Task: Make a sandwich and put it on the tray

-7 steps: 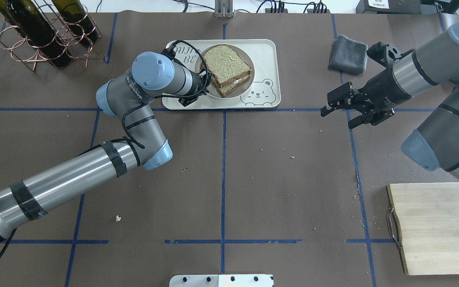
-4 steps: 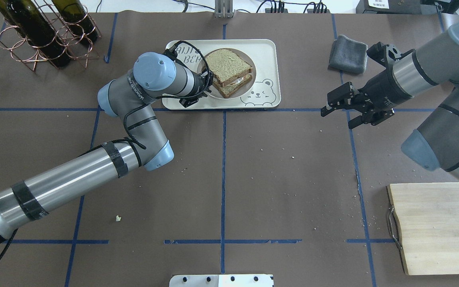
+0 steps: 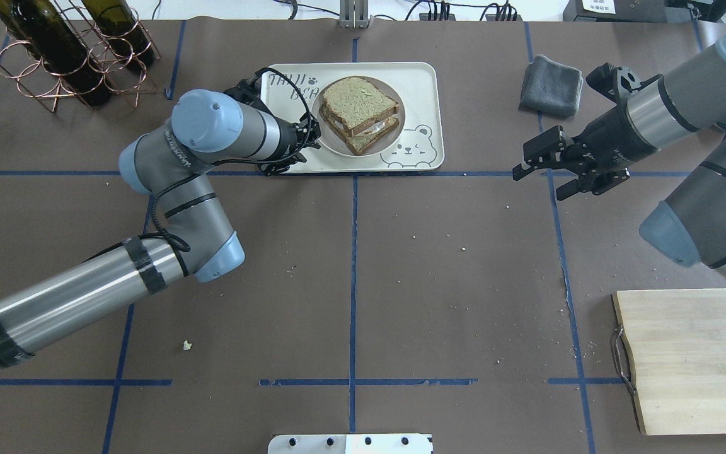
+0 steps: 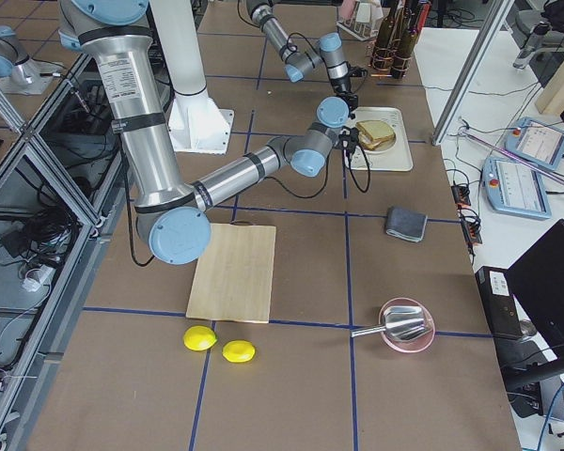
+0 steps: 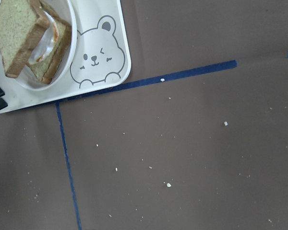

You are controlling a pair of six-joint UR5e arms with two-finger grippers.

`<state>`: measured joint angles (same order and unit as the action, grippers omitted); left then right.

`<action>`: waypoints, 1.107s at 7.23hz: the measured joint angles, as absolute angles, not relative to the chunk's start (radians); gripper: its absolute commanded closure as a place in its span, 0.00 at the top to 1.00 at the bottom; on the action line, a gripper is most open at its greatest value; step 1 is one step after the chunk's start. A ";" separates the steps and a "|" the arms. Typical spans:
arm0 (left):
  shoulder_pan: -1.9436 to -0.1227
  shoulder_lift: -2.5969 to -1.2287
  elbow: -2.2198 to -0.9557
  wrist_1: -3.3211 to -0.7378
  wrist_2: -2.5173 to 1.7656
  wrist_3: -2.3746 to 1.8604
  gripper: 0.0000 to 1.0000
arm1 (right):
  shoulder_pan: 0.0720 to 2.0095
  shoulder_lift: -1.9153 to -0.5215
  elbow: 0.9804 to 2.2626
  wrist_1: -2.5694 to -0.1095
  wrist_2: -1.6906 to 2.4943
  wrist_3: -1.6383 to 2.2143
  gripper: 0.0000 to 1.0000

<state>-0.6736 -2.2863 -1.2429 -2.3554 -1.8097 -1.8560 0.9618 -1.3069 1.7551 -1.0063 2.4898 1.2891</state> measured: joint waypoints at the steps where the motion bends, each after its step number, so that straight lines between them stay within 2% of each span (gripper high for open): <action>1: -0.696 -2.190 -1.352 -2.329 -1.865 -1.757 0.44 | 0.983 -1.316 1.752 -1.009 2.490 1.260 1.00; 3: -0.771 -1.941 -1.583 -2.303 -1.965 -1.467 0.44 | 1.047 -1.365 1.736 -1.013 2.490 1.130 1.00; 4: -0.846 -1.818 -1.646 -2.302 -2.032 -1.282 0.45 | 1.098 -1.394 1.714 -1.033 2.488 1.005 1.00; 6: -1.052 -1.601 -1.694 -2.301 -2.134 -0.838 0.45 | 1.225 -1.412 1.688 -1.205 2.484 0.673 1.00; 8: -1.305 -1.477 -1.684 -2.221 -2.199 -0.369 0.45 | 1.338 -1.399 1.687 -1.429 2.451 0.342 1.00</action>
<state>-1.3047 -1.4774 -1.6842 -2.2211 -2.1986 -0.3688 1.3377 -1.3992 1.6870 -1.4290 2.4510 0.3418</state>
